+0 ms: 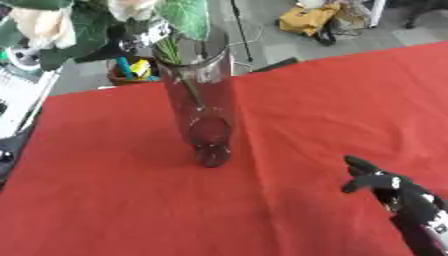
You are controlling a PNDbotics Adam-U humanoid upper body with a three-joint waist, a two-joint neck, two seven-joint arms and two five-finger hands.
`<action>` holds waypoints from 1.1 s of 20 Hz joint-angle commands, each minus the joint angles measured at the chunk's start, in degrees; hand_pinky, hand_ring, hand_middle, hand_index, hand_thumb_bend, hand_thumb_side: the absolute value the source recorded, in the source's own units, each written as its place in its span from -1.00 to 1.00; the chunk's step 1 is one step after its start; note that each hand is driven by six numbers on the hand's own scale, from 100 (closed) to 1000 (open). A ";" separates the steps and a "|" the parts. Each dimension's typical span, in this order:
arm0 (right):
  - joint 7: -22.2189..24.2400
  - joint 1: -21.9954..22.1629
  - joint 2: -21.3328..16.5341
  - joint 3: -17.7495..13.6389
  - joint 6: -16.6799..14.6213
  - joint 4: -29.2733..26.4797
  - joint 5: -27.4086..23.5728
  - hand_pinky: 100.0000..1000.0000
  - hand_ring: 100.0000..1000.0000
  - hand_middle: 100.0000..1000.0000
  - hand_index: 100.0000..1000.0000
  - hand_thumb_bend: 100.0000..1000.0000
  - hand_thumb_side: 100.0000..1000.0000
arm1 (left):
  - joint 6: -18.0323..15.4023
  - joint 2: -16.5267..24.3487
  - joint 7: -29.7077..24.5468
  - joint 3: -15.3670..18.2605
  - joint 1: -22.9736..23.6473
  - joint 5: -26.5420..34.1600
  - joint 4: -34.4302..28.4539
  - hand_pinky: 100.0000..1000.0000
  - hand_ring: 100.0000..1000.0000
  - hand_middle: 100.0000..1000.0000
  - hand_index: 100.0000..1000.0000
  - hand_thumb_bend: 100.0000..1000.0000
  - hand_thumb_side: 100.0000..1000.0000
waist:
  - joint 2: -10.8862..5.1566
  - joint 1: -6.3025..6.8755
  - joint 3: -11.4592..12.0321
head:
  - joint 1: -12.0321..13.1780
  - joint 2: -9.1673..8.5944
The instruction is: Arrange flowers into the vase.
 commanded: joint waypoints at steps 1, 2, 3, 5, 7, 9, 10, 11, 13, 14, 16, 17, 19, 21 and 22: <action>0.02 -0.24 -0.55 -0.11 0.13 -1.14 -0.18 1.00 1.00 0.22 0.48 -1.00 0.99 | -0.91 2.06 -0.89 1.05 -0.66 -1.79 -1.13 0.44 0.66 0.96 1.00 -1.00 1.00 | -1.66 -0.29 0.09 | -0.07 -0.34; 0.08 -0.24 -0.54 -0.08 0.15 -1.14 -0.17 1.00 1.00 0.22 0.48 -1.00 1.00 | -1.17 2.07 -0.92 1.07 -0.62 -2.24 -1.22 0.47 0.69 0.98 1.00 -1.00 1.00 | -1.65 -0.28 0.08 | -0.09 -0.37; 0.13 -0.25 -0.54 -0.06 0.16 -1.14 -0.17 1.00 1.00 0.22 0.48 -1.00 1.00 | -1.37 2.06 -0.93 1.07 -0.59 -2.57 -1.24 0.47 0.69 0.98 1.00 -1.00 1.00 | -1.65 -0.28 0.08 | -0.10 -0.39; 0.15 -0.23 -0.51 -0.09 0.20 -1.14 -0.15 1.00 1.00 0.22 0.48 -1.00 1.00 | -1.71 1.96 -0.72 1.12 -0.58 -2.71 -1.28 0.52 0.72 1.00 1.00 -1.00 1.00 | -1.63 -0.27 0.05 | -0.09 -0.52; 0.20 -0.22 -0.46 -0.10 0.28 -1.14 -0.08 1.00 1.00 0.22 0.48 -1.00 1.00 | -2.01 1.80 -0.43 1.09 -0.52 -2.07 -1.27 0.56 0.74 1.00 1.00 -1.00 1.00 | -1.58 -0.24 0.03 | -0.05 -0.63; 0.21 -0.21 -0.44 -0.12 0.36 -1.14 -0.02 1.00 1.00 0.22 0.48 -1.00 1.00 | -2.21 1.85 -0.51 1.02 -0.45 -1.27 -1.16 0.60 0.78 1.00 1.00 -1.00 1.00 | -1.56 -0.22 0.04 | -0.09 -0.64; 0.20 -0.22 -0.43 -0.12 0.36 -1.14 -0.02 1.00 1.00 0.22 0.48 -1.00 1.00 | -2.23 1.93 -0.52 1.06 -0.45 -1.10 -1.11 0.61 0.78 1.00 1.00 -1.00 1.00 | -1.55 -0.22 0.05 | -0.11 -0.64; 0.20 -0.21 -0.45 -0.12 0.36 -1.14 -0.01 1.00 1.00 0.22 0.48 -1.00 1.00 | -2.23 2.02 -0.47 1.15 -0.46 -0.99 -1.07 0.64 0.80 1.00 1.00 -1.00 1.00 | -1.56 -0.21 0.09 | -0.14 -0.62; 0.19 -0.19 -0.46 -0.13 0.40 -1.14 0.00 1.00 1.00 0.21 0.48 -1.00 1.00 | -2.26 2.21 -0.44 1.24 -0.47 -0.87 -1.07 0.68 0.82 1.00 1.00 -1.00 1.00 | -1.57 -0.17 0.17 | -0.14 -0.59; 0.19 -0.19 -0.48 -0.12 0.41 -1.14 0.00 1.00 1.00 0.21 0.48 -1.00 1.00 | -2.22 2.30 -0.50 1.28 -0.45 -0.87 -1.07 0.68 0.83 1.00 1.00 -1.00 1.00 | -1.58 -0.15 0.22 | -0.15 -0.57; 0.21 -0.18 -0.52 -0.10 0.45 -1.14 0.00 1.00 1.00 0.21 0.48 -1.00 0.99 | -2.13 2.51 -0.95 1.28 -0.38 -1.28 -0.92 0.71 0.85 1.00 1.00 -1.00 1.00 | -1.61 -0.11 0.31 | -0.24 -0.49; 0.23 -0.16 -0.54 -0.09 0.48 -1.14 0.00 1.00 1.00 0.21 0.48 -1.00 0.99 | -2.16 2.59 -1.38 1.25 -0.34 -1.63 -0.84 0.71 0.86 1.00 1.00 -1.00 1.00 | -1.62 -0.09 0.35 | -0.25 -0.45; 0.23 -0.13 -0.56 -0.10 0.52 -1.14 0.01 1.00 1.00 0.21 0.48 -1.00 0.99 | -2.34 2.75 -2.13 1.28 -0.28 -2.20 -0.89 0.71 0.87 1.00 1.00 -1.00 1.00 | -1.66 -0.08 0.43 | -0.31 -0.39; 0.24 -0.10 -0.58 -0.07 0.53 -1.14 0.00 1.00 1.00 0.21 0.48 -1.00 0.99 | -2.42 2.88 -2.73 1.37 -0.26 -2.55 -1.00 0.71 0.87 1.00 1.00 -1.00 1.00 | -1.72 -0.07 0.50 | -0.33 -0.36; 0.24 -0.10 -0.60 -0.07 0.53 -1.14 -0.03 1.00 1.00 0.21 0.48 -1.00 0.99 | -2.40 2.92 -3.03 1.42 -0.27 -2.63 -1.04 0.71 0.87 1.00 1.00 -1.00 1.00 | -1.76 -0.07 0.53 | -0.34 -0.36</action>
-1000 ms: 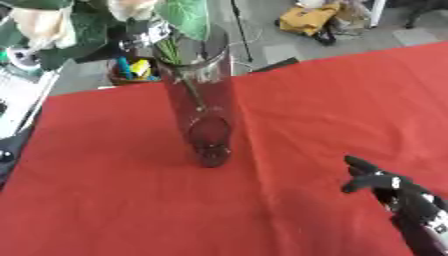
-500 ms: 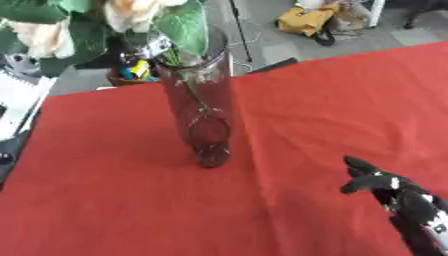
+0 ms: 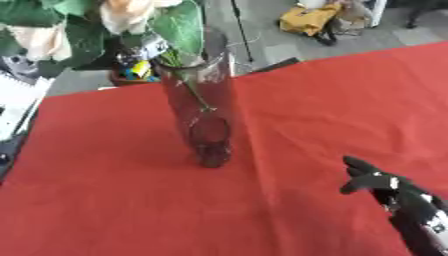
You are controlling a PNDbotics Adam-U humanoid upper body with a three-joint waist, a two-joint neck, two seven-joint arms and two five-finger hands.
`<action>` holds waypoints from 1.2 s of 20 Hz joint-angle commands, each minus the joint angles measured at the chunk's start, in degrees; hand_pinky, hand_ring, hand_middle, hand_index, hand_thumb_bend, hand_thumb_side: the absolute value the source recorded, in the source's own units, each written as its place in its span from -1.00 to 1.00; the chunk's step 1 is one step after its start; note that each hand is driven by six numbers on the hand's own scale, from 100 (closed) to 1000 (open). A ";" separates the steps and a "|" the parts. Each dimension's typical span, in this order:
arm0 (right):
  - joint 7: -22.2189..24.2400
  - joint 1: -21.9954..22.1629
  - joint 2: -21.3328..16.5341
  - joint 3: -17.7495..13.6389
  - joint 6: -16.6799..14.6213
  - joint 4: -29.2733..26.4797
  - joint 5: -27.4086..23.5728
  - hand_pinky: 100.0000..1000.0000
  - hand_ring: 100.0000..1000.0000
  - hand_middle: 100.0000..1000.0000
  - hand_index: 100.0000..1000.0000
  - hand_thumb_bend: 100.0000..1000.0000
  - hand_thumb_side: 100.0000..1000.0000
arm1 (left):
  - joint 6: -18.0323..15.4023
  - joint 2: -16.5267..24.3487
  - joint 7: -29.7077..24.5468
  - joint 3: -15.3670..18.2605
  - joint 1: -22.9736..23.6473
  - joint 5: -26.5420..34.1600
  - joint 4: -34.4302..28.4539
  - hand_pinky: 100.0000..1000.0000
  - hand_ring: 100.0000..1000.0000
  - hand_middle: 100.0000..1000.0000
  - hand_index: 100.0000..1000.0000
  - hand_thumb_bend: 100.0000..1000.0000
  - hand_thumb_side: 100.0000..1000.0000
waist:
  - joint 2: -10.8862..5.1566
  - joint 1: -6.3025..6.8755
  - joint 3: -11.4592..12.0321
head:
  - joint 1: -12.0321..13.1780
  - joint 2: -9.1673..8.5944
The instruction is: Arrange flowers into the vase.
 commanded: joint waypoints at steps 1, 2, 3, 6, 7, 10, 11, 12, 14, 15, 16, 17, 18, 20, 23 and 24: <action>-0.06 -0.11 -0.62 -0.06 0.08 -1.14 -0.05 1.00 1.00 0.21 0.48 -1.00 0.99 | -0.07 2.15 -1.04 1.46 -0.77 -0.44 -0.78 0.70 0.87 1.00 1.00 -1.00 1.00 | -1.80 -0.28 0.20 | -0.17 -0.25; -0.06 -0.09 -0.63 -0.06 0.11 -1.14 -0.08 1.00 1.00 0.20 0.48 -1.00 1.00 | -0.05 2.23 -1.27 1.50 -0.76 -0.44 -0.89 0.70 0.88 1.00 1.00 -0.98 1.00 | -1.85 -0.28 0.26 | -0.20 -0.23; -0.04 -0.08 -0.64 -0.05 0.14 -1.14 -0.10 1.00 1.00 0.20 0.48 -1.00 1.00 | 0.03 2.29 -1.43 1.58 -0.73 -0.39 -1.00 0.70 0.87 1.00 1.00 -0.92 1.00 | -1.89 -0.29 0.31 | -0.20 -0.18; -0.07 -0.07 -0.69 -0.07 0.19 -1.14 -0.24 1.00 1.00 0.20 0.48 -1.00 1.00 | 0.59 2.38 -1.34 1.84 -0.66 -0.03 -1.16 0.70 0.86 1.00 1.00 -0.72 1.00 | -2.03 -0.31 0.40 | -0.16 -0.16; -0.08 -0.06 -0.70 -0.08 0.18 -1.14 -0.29 1.00 1.00 0.20 0.48 -1.00 1.00 | 0.81 2.43 -1.29 1.91 -0.63 0.09 -1.20 0.70 0.86 1.00 1.00 -0.72 1.00 | -2.09 -0.33 0.41 | -0.17 -0.17; -0.17 -0.06 -0.77 -0.15 0.16 -1.14 -0.47 1.00 1.00 0.20 0.48 -1.00 1.00 | 1.35 2.76 -1.35 2.01 -0.44 -0.09 -1.22 0.70 0.87 1.00 1.00 -0.65 1.00 | -2.23 -0.31 0.42 | -0.14 -0.21; -0.19 -0.06 -0.79 -0.16 0.15 -1.14 -0.52 1.00 1.00 0.20 0.48 -1.00 1.00 | 1.44 2.83 -1.43 2.02 -0.35 -0.23 -1.20 0.70 0.87 1.00 1.00 -0.63 1.00 | -2.26 -0.31 0.42 | -0.15 -0.22; -0.19 -0.04 -0.80 -0.18 0.16 -1.14 -0.56 1.00 1.00 0.20 0.48 -1.00 1.00 | 1.50 2.89 -1.50 2.05 -0.26 -0.32 -1.17 0.70 0.87 1.00 1.00 -0.62 1.00 | -2.30 -0.32 0.42 | -0.15 -0.20; -0.20 -0.03 -0.81 -0.21 0.17 -1.14 -0.62 1.00 1.00 0.20 0.48 -1.00 1.00 | 1.56 2.98 -1.48 2.21 -0.15 -0.36 -1.18 0.69 0.87 1.00 1.00 -0.58 1.00 | -2.34 -0.32 0.40 | -0.15 -0.23; -0.20 -0.03 -0.80 -0.22 0.20 -1.14 -0.65 1.00 1.00 0.20 0.48 -1.00 1.00 | 1.55 3.01 -1.38 2.30 -0.09 -0.29 -1.22 0.69 0.86 1.00 1.00 -0.57 1.00 | -2.35 -0.32 0.40 | -0.17 -0.25; -0.19 -0.02 -0.80 -0.22 0.21 -1.14 -0.67 1.00 1.00 0.20 0.48 -1.00 1.00 | 1.52 3.06 -1.27 2.38 -0.04 -0.23 -1.27 0.69 0.87 1.00 1.00 -0.55 1.00 | -2.35 -0.33 0.40 | -0.21 -0.28; -0.17 -0.01 -0.80 -0.24 0.21 -1.14 -0.66 1.00 1.00 0.20 0.48 -1.00 1.00 | 1.48 3.11 -1.20 2.42 0.02 -0.21 -1.31 0.69 0.87 1.00 1.00 -0.52 1.00 | -2.36 -0.34 0.40 | -0.21 -0.29; -0.17 -0.01 -0.78 -0.25 0.20 -1.14 -0.67 1.00 1.00 0.20 0.48 -1.00 1.00 | 1.45 3.19 -1.12 2.46 0.08 -0.26 -1.35 0.69 0.87 1.00 1.00 -0.52 1.00 | -2.36 -0.34 0.39 | -0.19 -0.30; -0.18 0.02 -0.77 -0.26 0.19 -1.14 -0.70 1.00 1.00 0.20 0.48 -1.00 1.00 | 1.44 3.40 -0.76 2.65 0.22 -0.59 -1.49 0.69 0.87 1.00 1.00 -0.46 1.00 | -2.36 -0.39 0.38 | -0.23 -0.35; -0.19 0.04 -0.73 -0.29 0.20 -1.14 -0.70 1.00 1.00 0.20 0.48 -1.00 1.00 | 1.36 3.61 -0.01 2.87 0.46 -1.14 -1.71 0.69 0.87 1.00 1.00 -0.44 1.00 | -2.35 -0.45 0.42 | -0.24 -0.34; -0.20 0.04 -0.73 -0.30 0.19 -1.14 -0.71 1.00 1.00 0.20 0.48 -1.00 0.99 | 1.34 3.70 0.16 2.92 0.56 -1.25 -1.72 0.69 0.87 1.00 1.00 -0.44 1.00 | -2.36 -0.47 0.44 | -0.24 -0.32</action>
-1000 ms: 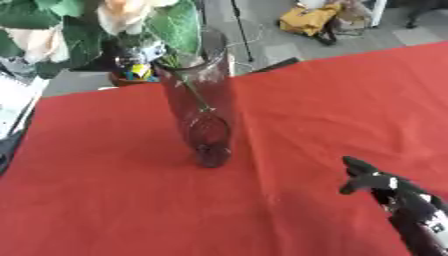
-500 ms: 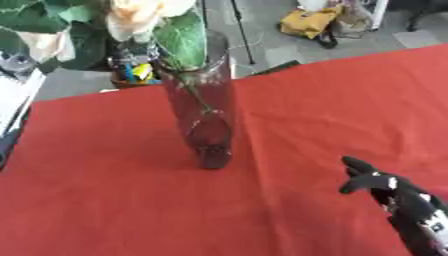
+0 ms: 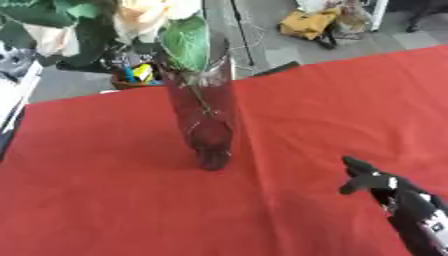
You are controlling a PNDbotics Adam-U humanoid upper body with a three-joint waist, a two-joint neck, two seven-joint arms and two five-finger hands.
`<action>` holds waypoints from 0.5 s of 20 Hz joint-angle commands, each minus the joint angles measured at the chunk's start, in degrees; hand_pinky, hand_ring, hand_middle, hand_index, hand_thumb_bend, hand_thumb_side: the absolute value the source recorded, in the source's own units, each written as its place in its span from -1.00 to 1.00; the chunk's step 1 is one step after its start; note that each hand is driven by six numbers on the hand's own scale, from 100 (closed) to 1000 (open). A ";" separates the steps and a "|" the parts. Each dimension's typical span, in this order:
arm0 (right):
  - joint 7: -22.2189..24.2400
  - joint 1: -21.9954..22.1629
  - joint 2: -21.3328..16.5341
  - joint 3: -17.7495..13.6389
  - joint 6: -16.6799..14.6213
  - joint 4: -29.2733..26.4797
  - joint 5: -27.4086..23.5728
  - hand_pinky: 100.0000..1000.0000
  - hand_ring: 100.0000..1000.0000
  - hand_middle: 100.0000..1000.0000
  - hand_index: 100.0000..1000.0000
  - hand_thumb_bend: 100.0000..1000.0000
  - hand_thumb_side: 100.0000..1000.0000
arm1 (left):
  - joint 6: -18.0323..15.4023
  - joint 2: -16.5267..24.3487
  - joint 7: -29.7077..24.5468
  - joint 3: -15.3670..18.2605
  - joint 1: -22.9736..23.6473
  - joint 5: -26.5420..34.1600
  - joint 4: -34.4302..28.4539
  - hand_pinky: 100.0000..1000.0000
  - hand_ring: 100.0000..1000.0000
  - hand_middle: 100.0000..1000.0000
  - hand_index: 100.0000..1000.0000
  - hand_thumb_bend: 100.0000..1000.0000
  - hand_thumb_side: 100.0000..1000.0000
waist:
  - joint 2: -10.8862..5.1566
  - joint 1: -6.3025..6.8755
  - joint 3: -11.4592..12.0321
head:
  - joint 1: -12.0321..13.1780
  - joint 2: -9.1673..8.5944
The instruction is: Arrange flowers into the vase.
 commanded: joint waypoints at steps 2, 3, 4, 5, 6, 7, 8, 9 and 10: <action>-0.10 -0.20 -0.68 -0.30 -0.02 -1.14 -0.40 1.00 1.00 0.20 0.48 -1.00 0.99 | -0.08 2.64 0.88 1.60 -0.36 -0.61 -0.99 0.69 0.87 1.00 1.00 -0.44 1.00 | -1.63 -0.49 0.16 | -0.15 -0.32; -0.12 -0.19 -0.68 -0.32 -0.04 -1.14 -0.40 1.00 1.00 0.20 0.48 -1.00 0.99 | -0.11 2.74 0.95 1.66 -0.26 -0.67 -0.98 0.69 0.87 1.00 1.00 -0.44 1.00 | -1.64 -0.52 0.19 | -0.16 -0.31; -0.14 -0.18 -0.68 -0.34 -0.06 -1.14 -0.40 1.00 1.00 0.20 0.48 -1.00 0.99 | -0.14 2.81 1.00 1.73 -0.17 -0.71 -0.96 0.69 0.86 1.00 1.00 -0.44 1.00 | -1.64 -0.54 0.20 | -0.18 -0.32; -0.16 -0.18 -0.68 -0.35 -0.07 -1.14 -0.40 1.00 1.00 0.20 0.48 -1.00 0.99 | -0.18 2.86 1.04 1.79 -0.09 -0.72 -0.96 0.69 0.86 1.00 1.00 -0.43 1.00 | -1.63 -0.56 0.22 | -0.20 -0.32; -0.16 -0.18 -0.67 -0.34 -0.07 -1.14 -0.40 1.00 1.00 0.20 0.48 -1.00 1.00 | -0.21 2.92 1.07 1.84 -0.01 -0.73 -0.95 0.69 0.87 1.00 1.00 -0.42 1.00 | -1.62 -0.58 0.24 | -0.22 -0.28; -0.15 -0.17 -0.66 -0.34 -0.09 -1.14 -0.39 1.00 1.00 0.20 0.48 -1.00 1.00 | -0.24 3.04 1.07 1.89 0.10 -0.79 -0.95 0.69 0.87 1.00 1.00 -0.41 1.00 | -1.62 -0.62 0.26 | -0.24 -0.23; -0.17 -0.16 -0.66 -0.36 -0.13 -1.14 -0.39 1.00 1.00 0.20 0.48 -1.00 0.99 | -0.29 3.17 1.05 1.94 0.21 -0.89 -0.97 0.69 0.87 1.00 1.00 -0.41 1.00 | -1.63 -0.65 0.27 | -0.26 -0.20; -0.21 -0.15 -0.66 -0.39 -0.17 -1.14 -0.40 1.00 1.00 0.20 0.48 -1.00 0.99 | -0.35 3.30 1.00 1.99 0.34 -0.99 -1.00 0.69 0.87 1.00 1.00 -0.40 1.00 | -1.62 -0.69 0.27 | -0.27 -0.18; -0.25 -0.14 -0.66 -0.41 -0.20 -1.14 -0.41 1.00 1.00 0.20 0.48 -1.00 0.99 | -0.42 3.44 0.88 2.04 0.50 -1.03 -1.02 0.69 0.87 1.00 1.00 -0.39 1.00 | -1.61 -0.72 0.28 | -0.27 -0.14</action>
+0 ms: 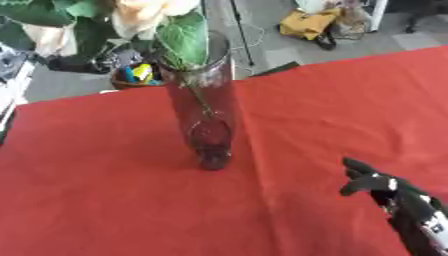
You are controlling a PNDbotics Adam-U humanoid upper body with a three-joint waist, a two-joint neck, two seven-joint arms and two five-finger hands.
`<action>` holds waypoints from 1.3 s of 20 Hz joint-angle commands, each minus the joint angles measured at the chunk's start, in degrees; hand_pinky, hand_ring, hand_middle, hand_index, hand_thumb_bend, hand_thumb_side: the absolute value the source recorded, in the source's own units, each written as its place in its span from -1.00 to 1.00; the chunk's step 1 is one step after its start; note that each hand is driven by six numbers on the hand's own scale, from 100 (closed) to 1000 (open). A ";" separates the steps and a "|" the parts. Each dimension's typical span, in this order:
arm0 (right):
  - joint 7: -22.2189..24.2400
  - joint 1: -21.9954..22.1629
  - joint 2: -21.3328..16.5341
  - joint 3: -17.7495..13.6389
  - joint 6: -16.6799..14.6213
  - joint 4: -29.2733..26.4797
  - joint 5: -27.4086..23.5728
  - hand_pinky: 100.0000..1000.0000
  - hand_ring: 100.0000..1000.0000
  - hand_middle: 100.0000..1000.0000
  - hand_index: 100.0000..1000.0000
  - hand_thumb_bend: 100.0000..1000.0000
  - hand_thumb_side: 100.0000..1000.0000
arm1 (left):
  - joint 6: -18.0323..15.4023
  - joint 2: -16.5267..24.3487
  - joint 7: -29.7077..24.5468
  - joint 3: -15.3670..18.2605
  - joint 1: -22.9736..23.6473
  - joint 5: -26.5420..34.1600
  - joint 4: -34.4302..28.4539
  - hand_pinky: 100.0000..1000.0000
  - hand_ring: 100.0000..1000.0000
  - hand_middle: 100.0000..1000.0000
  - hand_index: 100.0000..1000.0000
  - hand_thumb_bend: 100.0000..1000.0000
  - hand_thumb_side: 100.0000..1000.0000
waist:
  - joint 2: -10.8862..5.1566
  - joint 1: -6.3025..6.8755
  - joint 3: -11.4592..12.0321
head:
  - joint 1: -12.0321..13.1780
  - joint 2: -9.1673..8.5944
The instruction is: Arrange flowers into the vase.
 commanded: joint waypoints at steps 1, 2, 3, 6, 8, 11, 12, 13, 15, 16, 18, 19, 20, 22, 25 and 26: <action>-0.23 -0.32 -0.66 -0.38 -0.18 -1.14 -0.36 1.00 1.00 0.20 0.48 -1.00 1.00 | -0.22 2.58 -0.04 1.49 -0.38 -0.39 -1.01 0.69 0.87 1.00 1.00 -0.39 1.00 | -1.60 -0.55 0.19 | -0.05 -0.09; -0.25 -0.32 -0.66 -0.39 -0.20 -1.14 -0.36 1.00 1.00 0.20 0.48 -1.00 1.00 | -0.29 2.76 -0.14 1.56 -0.19 -0.41 -1.04 0.69 0.87 1.00 1.00 -0.39 1.00 | -1.59 -0.58 0.25 | -0.05 -0.01; -0.26 -0.32 -0.65 -0.38 -0.21 -1.14 -0.36 1.00 1.00 0.20 0.48 -1.00 1.00 | -0.38 2.91 -0.20 1.63 0.01 -0.38 -1.14 0.69 0.87 1.00 1.00 -0.39 1.00 | -1.56 -0.61 0.32 | -0.06 0.07; -0.29 -0.34 -0.65 -0.39 -0.27 -1.14 -0.34 1.00 1.00 0.20 0.48 -1.00 0.99 | -0.59 3.43 -0.38 1.83 0.56 -0.17 -1.52 0.69 0.87 1.00 1.00 -0.38 1.00 | -1.51 -0.72 0.49 | -0.13 0.32; -0.30 -0.37 -0.67 -0.37 -0.36 -1.14 -0.38 1.00 1.00 0.20 0.48 -1.00 1.00 | -0.65 3.75 -0.53 1.97 0.94 -0.03 -1.76 0.69 0.87 1.00 1.00 -0.38 1.00 | -1.47 -0.83 0.60 | -0.22 0.47; -0.33 -0.36 -0.68 -0.41 -0.46 -1.14 -0.36 1.00 1.00 0.20 0.48 -1.00 1.00 | -0.64 4.22 -0.72 2.24 1.62 0.10 -2.13 0.69 0.87 1.00 1.00 -0.38 1.00 | -1.40 -0.99 0.78 | -0.25 0.71; -0.34 -0.36 -0.68 -0.40 -0.50 -1.14 -0.36 1.00 1.00 0.21 0.48 -1.00 1.00 | -0.58 4.36 -0.74 2.34 1.82 0.14 -2.20 0.69 0.87 1.00 1.00 -0.38 1.00 | -1.39 -1.04 0.84 | -0.25 0.79; -0.33 -0.37 -0.69 -0.38 -0.54 -1.14 -0.37 1.00 1.00 0.21 0.48 -1.00 1.00 | -0.55 4.53 -0.77 2.42 2.02 0.18 -2.28 0.69 0.87 1.00 1.00 -0.38 1.00 | -1.38 -1.08 0.89 | -0.26 0.83; -0.37 -0.38 -0.70 -0.40 -0.62 -1.14 -0.39 1.00 1.00 0.21 0.48 -1.00 1.00 | -0.52 4.82 -0.91 2.59 2.55 0.54 -2.52 0.69 0.86 1.00 1.00 -0.38 1.00 | -1.36 -1.19 1.05 | -0.27 0.95; -0.38 -0.38 -0.71 -0.40 -0.66 -1.14 -0.40 1.00 1.00 0.21 0.48 -1.00 1.00 | -0.50 5.00 -1.03 2.69 2.84 0.83 -2.72 0.69 0.86 1.00 1.00 -0.38 1.00 | -1.34 -1.25 1.13 | -0.30 0.97; -0.40 -0.37 -0.71 -0.41 -0.74 -1.14 -0.40 1.00 1.00 0.21 0.48 -1.00 1.00 | -0.41 5.46 -1.21 2.98 3.50 1.37 -3.30 0.69 0.85 1.00 1.00 -0.38 1.00 | -1.32 -1.42 1.31 | -0.33 1.02; -0.41 -0.36 -0.71 -0.42 -0.79 -1.14 -0.41 1.00 1.00 0.21 0.48 -1.00 1.00 | -0.34 5.70 -1.28 3.12 3.81 1.58 -3.63 0.69 0.85 1.00 1.00 -0.38 1.00 | -1.32 -1.48 1.38 | -0.32 1.03; -0.43 -0.35 -0.72 -0.43 -0.83 -1.14 -0.41 1.00 1.00 0.21 0.48 -1.00 1.00 | -0.27 5.95 -1.34 3.23 4.11 1.74 -3.94 0.69 0.86 1.00 1.00 -0.38 1.00 | -1.32 -1.55 1.46 | -0.35 1.02; -0.46 -0.34 -0.72 -0.44 -0.92 -1.14 -0.42 1.00 1.00 0.21 0.48 -1.00 1.00 | -0.14 6.46 -1.49 3.41 4.72 1.93 -4.56 0.69 0.86 1.00 1.00 -0.37 1.00 | -1.31 -1.69 1.59 | -0.40 1.01; -0.51 -0.29 -0.73 -0.47 -1.06 -1.14 -0.43 1.00 1.00 0.21 0.48 -1.00 1.00 | -0.06 7.31 -1.60 3.65 5.74 1.98 -5.50 0.69 0.86 1.00 1.00 -0.37 1.00 | -1.34 -1.87 1.74 | -0.48 0.98; -0.55 -0.27 -0.73 -0.50 -1.10 -1.14 -0.45 1.00 1.00 0.21 0.48 -1.00 1.00 | -0.03 7.59 -1.59 3.73 6.11 1.95 -5.81 0.69 0.86 1.00 1.00 -0.37 1.00 | -1.37 -1.95 1.80 | -0.50 0.98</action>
